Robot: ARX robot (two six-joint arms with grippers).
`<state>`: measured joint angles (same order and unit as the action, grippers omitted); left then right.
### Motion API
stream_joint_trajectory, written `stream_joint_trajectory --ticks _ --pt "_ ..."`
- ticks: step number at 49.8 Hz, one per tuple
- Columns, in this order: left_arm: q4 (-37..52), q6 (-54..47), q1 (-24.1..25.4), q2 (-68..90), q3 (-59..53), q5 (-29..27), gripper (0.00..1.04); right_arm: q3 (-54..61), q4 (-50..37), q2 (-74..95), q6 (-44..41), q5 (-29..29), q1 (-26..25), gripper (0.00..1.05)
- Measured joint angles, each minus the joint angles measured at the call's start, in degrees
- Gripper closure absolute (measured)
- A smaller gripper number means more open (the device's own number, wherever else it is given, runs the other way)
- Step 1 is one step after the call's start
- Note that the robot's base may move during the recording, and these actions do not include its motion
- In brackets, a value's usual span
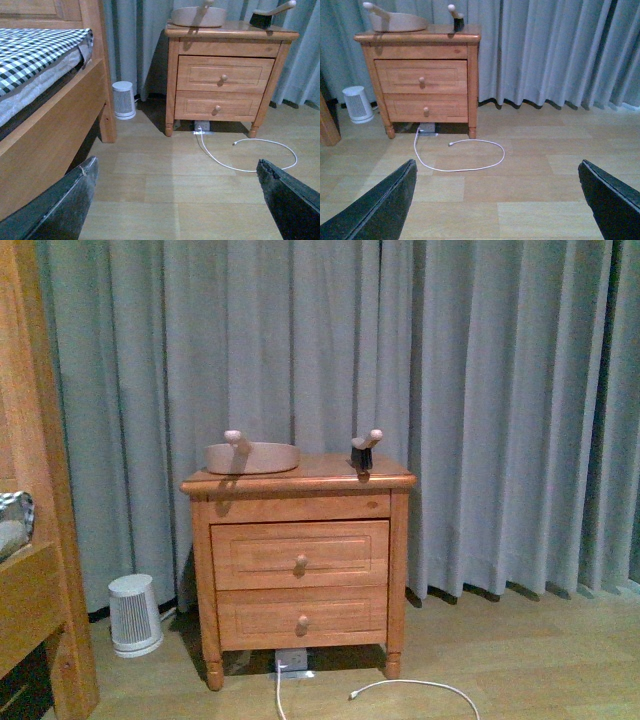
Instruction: Clean up trash
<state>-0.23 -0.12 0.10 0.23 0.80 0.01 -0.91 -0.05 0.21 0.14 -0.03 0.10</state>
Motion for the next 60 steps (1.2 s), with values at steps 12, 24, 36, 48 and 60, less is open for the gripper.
stream_joint_trajectory --ticks 12,24,36,48,60 --pt "0.00 0.00 0.00 0.00 0.00 0.00 0.08 0.00 0.00 0.00 0.00 0.00 0.00 0.07" --pt "0.00 0.00 0.00 0.00 0.00 0.00 0.08 0.00 0.00 0.00 0.00 0.00 0.00 0.07" --pt "0.00 0.00 0.00 0.00 0.00 0.00 0.08 0.00 0.00 0.00 0.00 0.00 0.00 0.07" --pt "0.00 0.00 0.00 0.00 0.00 0.00 0.08 0.00 0.00 0.00 0.00 0.00 0.00 0.07" --pt "0.00 0.00 0.00 0.00 0.00 0.00 0.08 0.00 0.00 0.00 0.00 0.00 0.00 0.07"
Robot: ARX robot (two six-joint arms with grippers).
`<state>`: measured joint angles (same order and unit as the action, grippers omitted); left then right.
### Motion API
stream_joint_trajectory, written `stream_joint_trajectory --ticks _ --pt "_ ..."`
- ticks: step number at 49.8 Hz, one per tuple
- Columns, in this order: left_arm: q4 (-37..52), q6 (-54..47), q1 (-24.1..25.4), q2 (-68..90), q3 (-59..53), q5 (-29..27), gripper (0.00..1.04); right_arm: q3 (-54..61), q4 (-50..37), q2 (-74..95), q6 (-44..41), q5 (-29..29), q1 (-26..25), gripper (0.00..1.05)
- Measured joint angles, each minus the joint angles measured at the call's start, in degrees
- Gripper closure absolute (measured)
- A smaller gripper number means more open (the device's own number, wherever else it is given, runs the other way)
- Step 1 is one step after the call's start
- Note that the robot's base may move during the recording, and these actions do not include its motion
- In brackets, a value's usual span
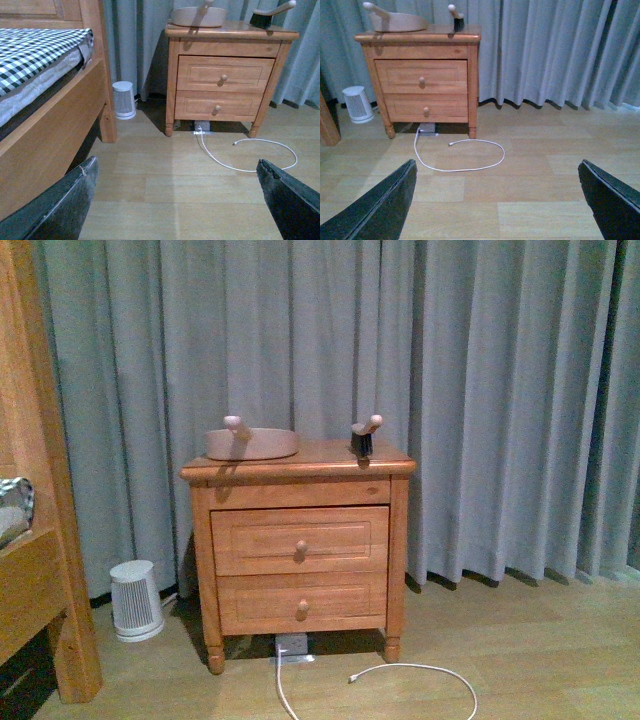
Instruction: Clean up trash
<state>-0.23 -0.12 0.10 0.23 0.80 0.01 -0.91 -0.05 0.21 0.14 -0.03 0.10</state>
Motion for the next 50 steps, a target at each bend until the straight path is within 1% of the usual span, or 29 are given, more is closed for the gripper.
stream_joint_trajectory --ticks 50 --pt "0.00 0.00 0.00 -0.02 0.00 0.02 0.08 0.00 0.02 0.00 0.00 -0.02 0.00 0.07"
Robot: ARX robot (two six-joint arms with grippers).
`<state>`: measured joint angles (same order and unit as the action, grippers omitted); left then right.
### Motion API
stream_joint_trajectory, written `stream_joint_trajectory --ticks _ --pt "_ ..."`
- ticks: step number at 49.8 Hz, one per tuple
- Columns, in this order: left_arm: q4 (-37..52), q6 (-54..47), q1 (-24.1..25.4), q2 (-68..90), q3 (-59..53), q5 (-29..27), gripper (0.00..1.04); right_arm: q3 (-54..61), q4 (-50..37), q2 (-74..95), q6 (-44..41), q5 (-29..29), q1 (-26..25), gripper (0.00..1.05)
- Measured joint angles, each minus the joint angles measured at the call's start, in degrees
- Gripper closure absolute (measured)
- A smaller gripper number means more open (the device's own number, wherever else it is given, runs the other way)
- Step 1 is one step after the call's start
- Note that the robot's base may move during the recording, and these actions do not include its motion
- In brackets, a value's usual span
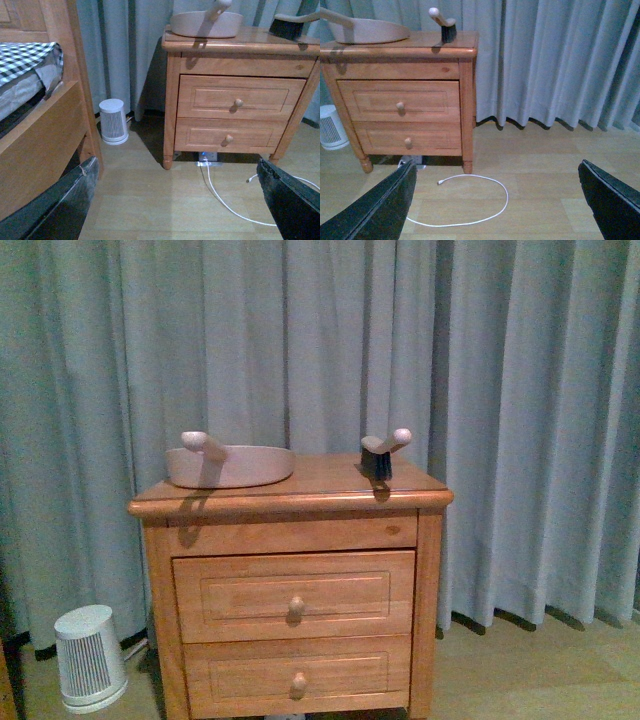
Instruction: Clean up trash
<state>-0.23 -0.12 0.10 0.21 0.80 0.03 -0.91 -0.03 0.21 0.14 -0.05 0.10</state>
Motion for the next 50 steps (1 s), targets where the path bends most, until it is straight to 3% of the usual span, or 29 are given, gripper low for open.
stream_joint_trajectory --ticks 50 --pt "0.00 0.00 0.00 -0.07 0.00 -0.04 0.08 0.00 0.04 0.00 0.00 0.02 0.00 0.07"
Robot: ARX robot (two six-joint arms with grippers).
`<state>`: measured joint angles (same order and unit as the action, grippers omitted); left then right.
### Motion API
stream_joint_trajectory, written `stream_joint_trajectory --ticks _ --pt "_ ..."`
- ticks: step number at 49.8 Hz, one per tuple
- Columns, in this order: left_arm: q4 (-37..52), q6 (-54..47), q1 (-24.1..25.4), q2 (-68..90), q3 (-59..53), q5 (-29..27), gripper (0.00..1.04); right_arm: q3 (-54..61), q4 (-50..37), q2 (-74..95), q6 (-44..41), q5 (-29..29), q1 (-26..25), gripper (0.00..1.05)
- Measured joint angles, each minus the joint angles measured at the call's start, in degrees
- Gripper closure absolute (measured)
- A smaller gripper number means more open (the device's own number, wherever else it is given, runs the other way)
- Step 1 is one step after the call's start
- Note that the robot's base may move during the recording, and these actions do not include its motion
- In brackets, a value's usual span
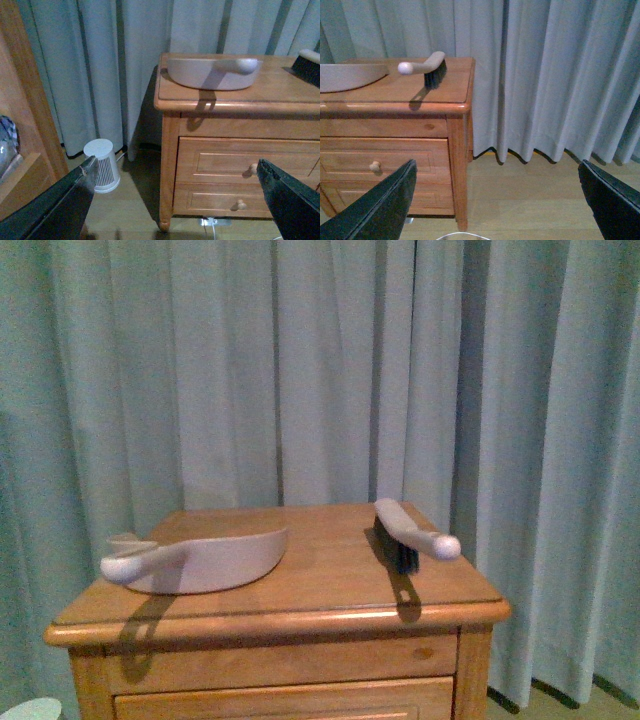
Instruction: Clean up trash
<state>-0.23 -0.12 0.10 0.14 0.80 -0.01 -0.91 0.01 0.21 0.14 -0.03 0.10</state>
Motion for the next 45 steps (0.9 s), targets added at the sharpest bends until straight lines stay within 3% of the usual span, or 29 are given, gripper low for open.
stream_joint_trajectory --ticks 18,20,23,26,37,45 --pt "0.00 0.00 0.00 0.00 0.00 0.02 0.08 0.00 0.00 0.00 0.00 0.00 0.00 0.07" --pt "-3.63 2.86 -0.37 1.36 1.22 -1.44 0.08 0.00 0.00 0.00 0.00 0.00 0.00 0.07" --pt "-12.31 9.73 -0.87 7.21 4.48 -2.12 0.08 0.00 0.00 0.00 0.00 0.00 0.00 0.07" --pt "-12.92 12.13 -1.03 10.64 4.74 -1.90 0.08 0.00 0.00 0.00 0.00 0.00 0.00 0.07" --pt "0.22 11.26 2.89 33.64 13.27 3.50 0.08 0.00 0.00 0.00 0.00 0.00 0.00 0.07" --pt "-1.42 10.45 0.57 54.64 29.77 4.85 0.08 0.00 0.00 0.00 0.00 0.00 0.00 0.07"
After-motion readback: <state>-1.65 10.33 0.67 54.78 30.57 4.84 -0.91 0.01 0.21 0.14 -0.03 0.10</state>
